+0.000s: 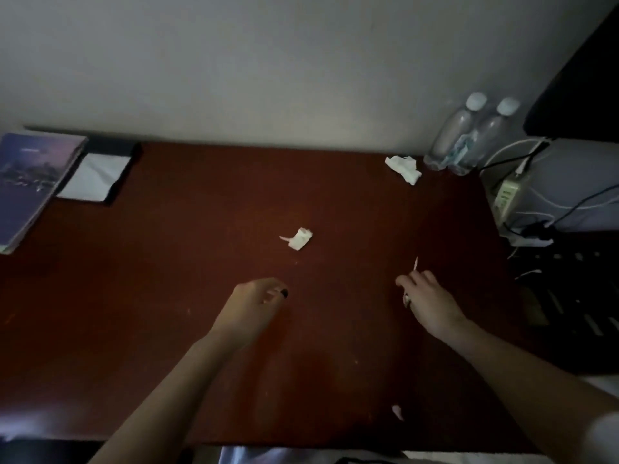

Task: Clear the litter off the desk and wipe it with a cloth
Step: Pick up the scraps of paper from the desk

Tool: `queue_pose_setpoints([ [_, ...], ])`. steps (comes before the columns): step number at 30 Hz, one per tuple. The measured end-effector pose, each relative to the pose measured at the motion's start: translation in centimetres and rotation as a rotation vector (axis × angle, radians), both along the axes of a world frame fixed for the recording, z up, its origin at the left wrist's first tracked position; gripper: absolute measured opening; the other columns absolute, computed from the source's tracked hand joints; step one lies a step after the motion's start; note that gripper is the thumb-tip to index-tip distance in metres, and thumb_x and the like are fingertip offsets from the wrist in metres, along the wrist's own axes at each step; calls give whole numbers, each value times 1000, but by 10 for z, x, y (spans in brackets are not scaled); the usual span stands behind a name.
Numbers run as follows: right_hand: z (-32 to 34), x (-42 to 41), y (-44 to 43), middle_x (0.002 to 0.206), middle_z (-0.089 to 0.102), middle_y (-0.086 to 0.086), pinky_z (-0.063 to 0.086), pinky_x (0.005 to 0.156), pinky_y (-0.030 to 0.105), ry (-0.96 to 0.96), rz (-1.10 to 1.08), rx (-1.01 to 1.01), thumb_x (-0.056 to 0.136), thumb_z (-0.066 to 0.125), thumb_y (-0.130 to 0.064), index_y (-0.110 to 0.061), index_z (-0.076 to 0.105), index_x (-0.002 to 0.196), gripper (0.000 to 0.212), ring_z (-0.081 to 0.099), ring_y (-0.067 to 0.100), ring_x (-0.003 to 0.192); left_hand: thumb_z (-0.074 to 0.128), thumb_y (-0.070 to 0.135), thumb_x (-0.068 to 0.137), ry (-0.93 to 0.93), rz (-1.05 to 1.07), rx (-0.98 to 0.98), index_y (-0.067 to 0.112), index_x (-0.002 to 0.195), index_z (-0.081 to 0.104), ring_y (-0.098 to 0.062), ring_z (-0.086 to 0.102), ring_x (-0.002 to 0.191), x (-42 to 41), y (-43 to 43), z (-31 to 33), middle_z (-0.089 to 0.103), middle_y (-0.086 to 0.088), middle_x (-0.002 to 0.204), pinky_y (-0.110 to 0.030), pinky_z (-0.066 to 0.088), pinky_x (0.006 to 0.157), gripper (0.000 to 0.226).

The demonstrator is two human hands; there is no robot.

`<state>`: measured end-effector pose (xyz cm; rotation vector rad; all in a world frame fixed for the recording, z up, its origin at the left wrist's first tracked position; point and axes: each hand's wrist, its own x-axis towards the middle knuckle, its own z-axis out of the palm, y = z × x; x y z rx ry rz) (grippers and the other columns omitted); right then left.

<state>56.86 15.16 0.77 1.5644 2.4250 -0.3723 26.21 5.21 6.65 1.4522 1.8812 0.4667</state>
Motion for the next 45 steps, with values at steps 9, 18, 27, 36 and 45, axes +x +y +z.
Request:
queue_pose_setpoints([
  [9, 21, -48, -15, 95, 60, 2, 48, 70, 35, 278, -412, 79, 92, 52, -15, -17, 65, 108, 21, 57, 19, 87, 59, 15, 86, 0, -181, -24, 19, 135, 45, -21, 54, 106, -34, 93, -26, 42, -4, 135, -28, 41, 87, 51],
  [18, 36, -85, -26, 88, 65, 6, 48, 70, 41, 450, -570, 85, 88, 59, -14, -15, 68, 99, 15, 59, 23, 82, 58, 41, 88, 112, -243, -101, 20, 137, 38, -31, 47, 120, -11, 166, -56, 38, -9, 136, -44, 43, 97, 57],
  [27, 42, -65, -75, 85, 67, 4, 47, 68, 41, 518, -687, 81, 84, 60, -12, -17, 68, 94, 14, 61, 23, 80, 55, 18, 88, 369, -404, -88, 11, 111, 48, -37, 49, 107, 15, 150, -63, 43, -15, 119, -42, 40, 76, 25],
  [36, 46, -2, -126, 73, 66, 5, 50, 63, 44, 677, -717, 111, 85, 61, -12, -15, 67, 86, 7, 62, 23, 69, 51, 8, 88, 149, -319, -102, -2, 98, 56, -36, 58, 97, 65, 87, -42, 62, -21, 102, -35, 44, 78, 15],
  [45, 43, 137, -222, 61, 60, 0, 36, 51, 30, 751, -749, 200, 88, 63, -17, -15, 68, 77, 12, 54, 11, 55, 41, 2, 94, -240, -413, -343, 10, 97, 50, -16, 53, 61, 253, -22, 6, 53, -8, 70, -31, 52, 62, 13],
])
